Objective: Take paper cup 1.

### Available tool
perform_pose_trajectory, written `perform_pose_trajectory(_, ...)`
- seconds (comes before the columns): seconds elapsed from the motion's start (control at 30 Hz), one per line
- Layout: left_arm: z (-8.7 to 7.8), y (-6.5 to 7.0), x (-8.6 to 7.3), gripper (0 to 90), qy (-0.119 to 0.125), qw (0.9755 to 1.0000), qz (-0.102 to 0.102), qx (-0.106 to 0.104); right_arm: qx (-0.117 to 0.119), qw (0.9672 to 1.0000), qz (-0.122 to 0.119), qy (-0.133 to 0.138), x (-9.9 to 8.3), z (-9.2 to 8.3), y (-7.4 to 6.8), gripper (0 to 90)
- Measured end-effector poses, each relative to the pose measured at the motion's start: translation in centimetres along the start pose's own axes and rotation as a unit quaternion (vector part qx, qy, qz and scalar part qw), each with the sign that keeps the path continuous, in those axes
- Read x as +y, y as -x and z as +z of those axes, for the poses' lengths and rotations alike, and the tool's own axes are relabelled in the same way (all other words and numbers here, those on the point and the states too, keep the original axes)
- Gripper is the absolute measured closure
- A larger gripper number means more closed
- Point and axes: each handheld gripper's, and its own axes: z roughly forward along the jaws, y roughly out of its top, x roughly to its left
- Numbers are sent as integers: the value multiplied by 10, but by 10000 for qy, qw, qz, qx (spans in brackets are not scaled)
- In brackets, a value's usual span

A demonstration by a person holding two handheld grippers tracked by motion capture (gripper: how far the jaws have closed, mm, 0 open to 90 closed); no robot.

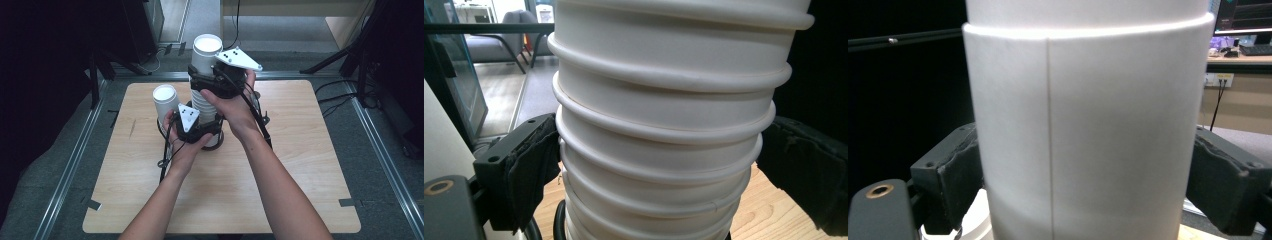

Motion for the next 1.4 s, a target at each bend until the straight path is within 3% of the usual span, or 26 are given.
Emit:
perform_pose_trajectory(0.3, 0, 0, -1, 43, -8, 10000, -12, 1, -55, 9997, -39, 221, 11, -6, -2, 181)
perform_pose_trajectory(0.83, 0, 0, -2, 44, -24, 10000, -29, -15, -65, 9992, -117, 370, 24, -9, -5, 193)
perform_pose_trajectory(1.1, -1, -1, -1, 44, -28, 10000, -39, -26, -62, 9996, -98, 269, 15, -8, -4, 154)
perform_pose_trajectory(1.4, 0, 0, -2, 44, -10, 10000, -59, -16, -142, 9997, 43, -182, -20, 2, 0, 63)
